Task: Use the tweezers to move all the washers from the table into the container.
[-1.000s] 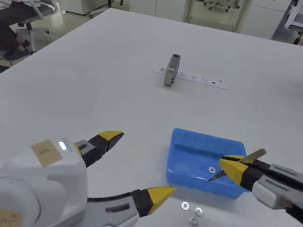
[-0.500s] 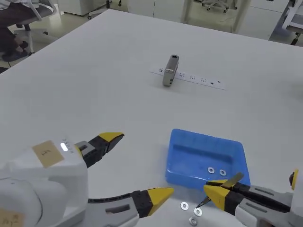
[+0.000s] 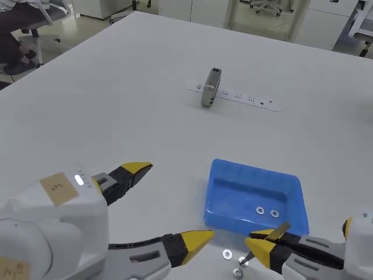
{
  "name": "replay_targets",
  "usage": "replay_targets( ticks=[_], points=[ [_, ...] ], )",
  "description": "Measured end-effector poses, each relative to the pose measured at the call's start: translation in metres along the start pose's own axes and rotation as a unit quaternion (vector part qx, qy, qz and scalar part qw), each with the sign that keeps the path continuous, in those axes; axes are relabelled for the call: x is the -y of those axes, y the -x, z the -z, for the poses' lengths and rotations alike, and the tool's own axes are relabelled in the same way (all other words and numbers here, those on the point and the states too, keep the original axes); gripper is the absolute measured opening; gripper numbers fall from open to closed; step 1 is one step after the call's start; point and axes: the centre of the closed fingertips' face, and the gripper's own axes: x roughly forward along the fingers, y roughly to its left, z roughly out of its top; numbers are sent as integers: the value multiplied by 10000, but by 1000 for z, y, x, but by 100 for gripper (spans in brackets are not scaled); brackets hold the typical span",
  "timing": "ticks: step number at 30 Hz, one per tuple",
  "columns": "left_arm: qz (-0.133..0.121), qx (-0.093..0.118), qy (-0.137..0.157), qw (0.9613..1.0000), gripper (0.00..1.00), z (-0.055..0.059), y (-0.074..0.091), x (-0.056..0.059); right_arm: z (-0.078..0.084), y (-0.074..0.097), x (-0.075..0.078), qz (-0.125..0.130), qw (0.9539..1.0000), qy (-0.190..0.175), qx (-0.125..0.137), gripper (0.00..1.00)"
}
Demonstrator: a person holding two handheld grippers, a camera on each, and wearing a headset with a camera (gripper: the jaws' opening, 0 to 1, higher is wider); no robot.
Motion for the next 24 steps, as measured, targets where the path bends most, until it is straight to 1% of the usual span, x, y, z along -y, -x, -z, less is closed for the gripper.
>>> replay_targets(
  ticks=[5,7,9,10,13,15,17,18,20,23,24],
  points=[
    [7,0,6,10000,75,0,0,0,0,-1,-5,-10,9998,214,-51,4],
    [7,-6,-6,10000,75,0,0,0,0,-2,-8,-13,9992,403,-52,4],
    [14,-18,-3,10000,75,1,0,1,1,-2,-9,61,9981,616,-57,3],
    [11,-15,-8,10000,75,0,0,1,1,-2,-9,94,9982,584,-61,3],
    [9,-22,-7,10000,75,1,0,1,0,-1,-2,261,9991,322,12,3],
    [11,-18,-10,10000,75,1,0,1,0,0,0,307,9993,194,10,3],
    [14,-25,-10,10000,75,1,0,1,-1,2,3,378,9991,205,32,3],
    [14,-26,-14,10000,75,1,0,1,-4,4,4,383,9992,137,68,3],
    [15,-23,-12,10000,74,1,0,1,-13,7,2,310,9991,-7,281,3],
    [8,-20,-12,10000,74,1,0,1,-19,10,3,302,9989,-42,365,3],
    [14,-21,-7,10000,74,1,0,1,-21,11,4,291,9987,-112,403,3]
  ],
)
